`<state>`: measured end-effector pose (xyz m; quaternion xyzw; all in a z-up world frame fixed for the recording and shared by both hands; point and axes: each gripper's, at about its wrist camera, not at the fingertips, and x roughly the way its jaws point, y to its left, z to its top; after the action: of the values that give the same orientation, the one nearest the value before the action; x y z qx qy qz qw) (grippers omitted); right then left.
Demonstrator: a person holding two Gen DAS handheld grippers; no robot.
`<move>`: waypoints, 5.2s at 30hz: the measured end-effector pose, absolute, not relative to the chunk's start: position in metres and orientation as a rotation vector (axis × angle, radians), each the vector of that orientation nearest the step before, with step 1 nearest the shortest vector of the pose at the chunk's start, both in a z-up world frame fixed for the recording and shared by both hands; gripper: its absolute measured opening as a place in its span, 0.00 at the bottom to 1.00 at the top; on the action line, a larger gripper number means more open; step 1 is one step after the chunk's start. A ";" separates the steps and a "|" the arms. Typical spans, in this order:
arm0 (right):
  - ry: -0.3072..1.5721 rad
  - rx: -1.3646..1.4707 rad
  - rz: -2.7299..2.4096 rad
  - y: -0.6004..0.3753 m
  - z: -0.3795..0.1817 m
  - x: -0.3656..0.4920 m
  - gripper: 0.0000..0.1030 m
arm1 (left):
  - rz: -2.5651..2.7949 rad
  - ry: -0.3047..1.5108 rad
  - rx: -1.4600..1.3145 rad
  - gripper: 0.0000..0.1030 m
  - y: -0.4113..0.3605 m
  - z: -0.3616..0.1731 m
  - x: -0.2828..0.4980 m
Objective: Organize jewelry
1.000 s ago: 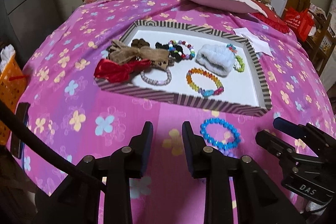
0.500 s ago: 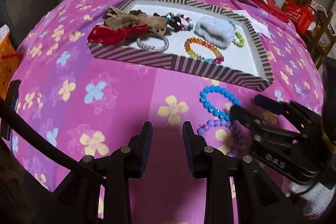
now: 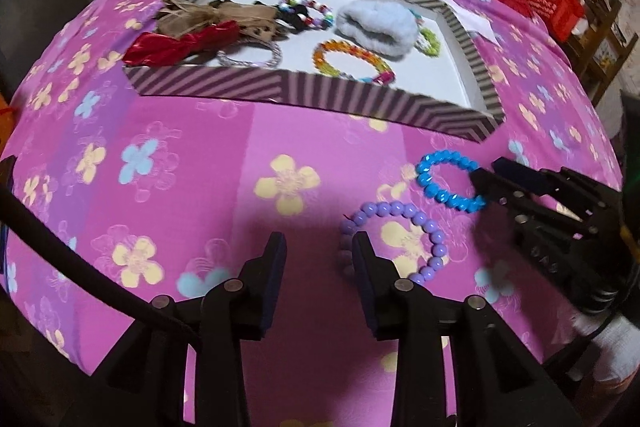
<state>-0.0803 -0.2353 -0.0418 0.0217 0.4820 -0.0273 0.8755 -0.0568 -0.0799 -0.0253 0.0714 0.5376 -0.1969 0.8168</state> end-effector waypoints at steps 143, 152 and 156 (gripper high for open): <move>0.788 0.229 -0.055 -0.219 0.041 -0.037 0.61 | -0.223 0.863 0.138 0.46 -0.077 0.056 0.007; 0.784 0.221 -0.065 -0.214 0.049 -0.043 0.63 | -0.213 0.829 0.137 0.46 -0.071 0.069 -0.004; 0.784 0.216 -0.065 -0.212 0.051 -0.046 0.63 | -0.217 0.826 0.138 0.46 -0.069 0.070 -0.007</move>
<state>-0.0458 -0.2118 0.0510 0.1050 0.3810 -0.0314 0.9181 -0.0072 -0.0695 0.0703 0.0669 0.4003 -0.1050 0.9079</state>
